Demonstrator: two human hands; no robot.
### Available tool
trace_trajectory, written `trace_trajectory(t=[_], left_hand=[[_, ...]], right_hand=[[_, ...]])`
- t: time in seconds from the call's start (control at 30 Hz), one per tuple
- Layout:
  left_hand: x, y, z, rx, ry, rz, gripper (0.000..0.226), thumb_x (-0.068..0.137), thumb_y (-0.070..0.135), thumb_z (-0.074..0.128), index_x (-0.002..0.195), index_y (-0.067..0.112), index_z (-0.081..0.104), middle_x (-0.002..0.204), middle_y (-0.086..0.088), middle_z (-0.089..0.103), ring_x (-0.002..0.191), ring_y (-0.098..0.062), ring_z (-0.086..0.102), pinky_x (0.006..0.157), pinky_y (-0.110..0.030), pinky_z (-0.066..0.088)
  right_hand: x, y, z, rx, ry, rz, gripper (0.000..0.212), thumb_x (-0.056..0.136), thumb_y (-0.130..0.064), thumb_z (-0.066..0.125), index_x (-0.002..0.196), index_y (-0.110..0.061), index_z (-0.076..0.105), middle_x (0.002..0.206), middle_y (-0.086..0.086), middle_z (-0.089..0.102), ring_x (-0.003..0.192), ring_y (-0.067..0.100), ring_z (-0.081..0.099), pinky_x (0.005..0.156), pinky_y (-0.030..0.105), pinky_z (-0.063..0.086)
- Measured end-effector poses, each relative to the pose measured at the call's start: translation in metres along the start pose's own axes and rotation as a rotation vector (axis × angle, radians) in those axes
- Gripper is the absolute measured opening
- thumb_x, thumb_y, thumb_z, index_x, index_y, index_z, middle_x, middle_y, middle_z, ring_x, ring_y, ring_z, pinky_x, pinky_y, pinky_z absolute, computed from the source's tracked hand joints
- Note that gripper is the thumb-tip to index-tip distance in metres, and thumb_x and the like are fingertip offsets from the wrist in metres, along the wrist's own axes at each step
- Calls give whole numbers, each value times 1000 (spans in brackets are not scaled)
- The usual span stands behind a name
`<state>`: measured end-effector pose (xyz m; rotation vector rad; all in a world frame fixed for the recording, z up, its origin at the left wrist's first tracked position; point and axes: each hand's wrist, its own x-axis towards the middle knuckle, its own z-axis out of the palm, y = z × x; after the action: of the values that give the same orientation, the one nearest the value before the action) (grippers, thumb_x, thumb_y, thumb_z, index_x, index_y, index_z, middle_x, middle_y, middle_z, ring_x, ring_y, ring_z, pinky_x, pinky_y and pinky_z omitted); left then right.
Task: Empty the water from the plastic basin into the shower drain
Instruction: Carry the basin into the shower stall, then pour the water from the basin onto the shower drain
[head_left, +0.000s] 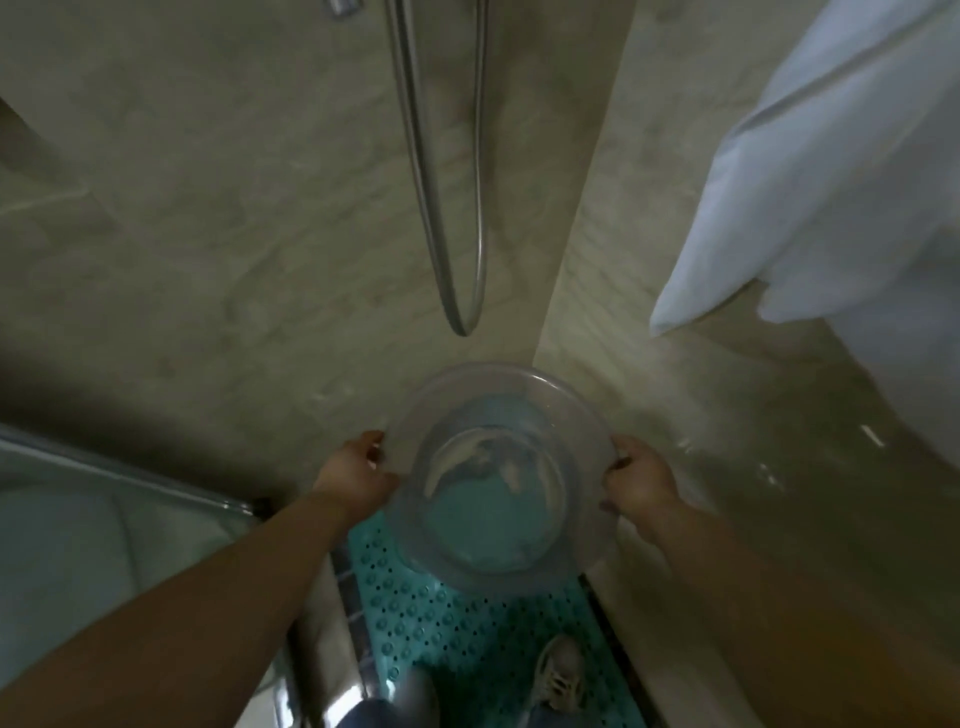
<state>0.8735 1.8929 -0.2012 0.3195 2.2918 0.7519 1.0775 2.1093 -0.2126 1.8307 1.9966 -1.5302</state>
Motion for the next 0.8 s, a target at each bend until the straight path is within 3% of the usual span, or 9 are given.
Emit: trace_trajectory(t=[0.1, 0.2, 0.27, 0.33, 0.4, 0.6, 0.67, 0.8], left_hand=[[36, -17, 29, -1, 1, -43, 54, 79, 10, 69, 132, 12, 54, 99, -3, 56, 77, -26, 60, 71, -30, 51], [75, -37, 60, 8, -8, -49, 55, 78, 8, 69, 131, 12, 56, 101, -6, 59, 83, -29, 64, 79, -35, 55], [106, -52, 87, -3, -16, -48, 54, 77, 6, 68, 130, 12, 57, 106, -12, 64, 85, -31, 66, 81, -35, 54], [140, -69, 115, -7, -27, -32, 51, 77, 2, 66, 127, 10, 59, 108, -18, 67, 87, -37, 69, 81, -38, 55], [171, -85, 139, -6, -24, -40, 49, 76, 0, 65, 125, 8, 60, 107, -21, 67, 90, -42, 69, 82, -45, 57], [260, -136, 207, 108, -3, -15, 48, 80, 11, 65, 128, 10, 58, 113, -19, 68, 98, -37, 67, 88, -40, 56], [287, -150, 228, 147, -5, -5, 47, 82, 10, 62, 128, 10, 58, 117, -18, 67, 102, -35, 66, 88, -36, 53], [329, -172, 266, 177, -34, 3, 47, 82, 11, 62, 129, 8, 56, 119, -17, 66, 106, -34, 64, 90, -34, 52]], right_hand=[[39, 21, 18, 12, 9, 13, 42, 89, 1, 45, 123, -16, 62, 115, 17, 65, 95, 35, 62, 86, 54, 57], [76, 47, 40, -10, 20, 27, 45, 87, -1, 49, 127, -17, 61, 119, 17, 65, 106, 38, 63, 91, 53, 55], [105, 69, 58, -8, 38, 42, 40, 89, -2, 49, 125, -16, 61, 120, 15, 65, 101, 30, 62, 93, 43, 55], [133, 90, 75, -6, 55, 48, 37, 93, -5, 47, 126, -14, 61, 121, 12, 64, 90, 23, 58, 83, 27, 51], [161, 109, 90, -27, 37, 24, 35, 93, -6, 47, 123, -14, 63, 117, 11, 64, 83, 19, 57, 71, 21, 47], [248, 166, 145, -36, 5, -11, 30, 85, -12, 63, 114, -11, 69, 106, 9, 67, 97, 24, 66, 74, 25, 49], [277, 185, 162, -65, -12, -6, 36, 82, -11, 62, 117, -13, 68, 112, 10, 69, 103, 28, 67, 86, 34, 56], [324, 219, 187, -52, -26, 53, 47, 82, -13, 62, 129, -19, 61, 128, 11, 64, 113, 33, 62, 100, 48, 52]])
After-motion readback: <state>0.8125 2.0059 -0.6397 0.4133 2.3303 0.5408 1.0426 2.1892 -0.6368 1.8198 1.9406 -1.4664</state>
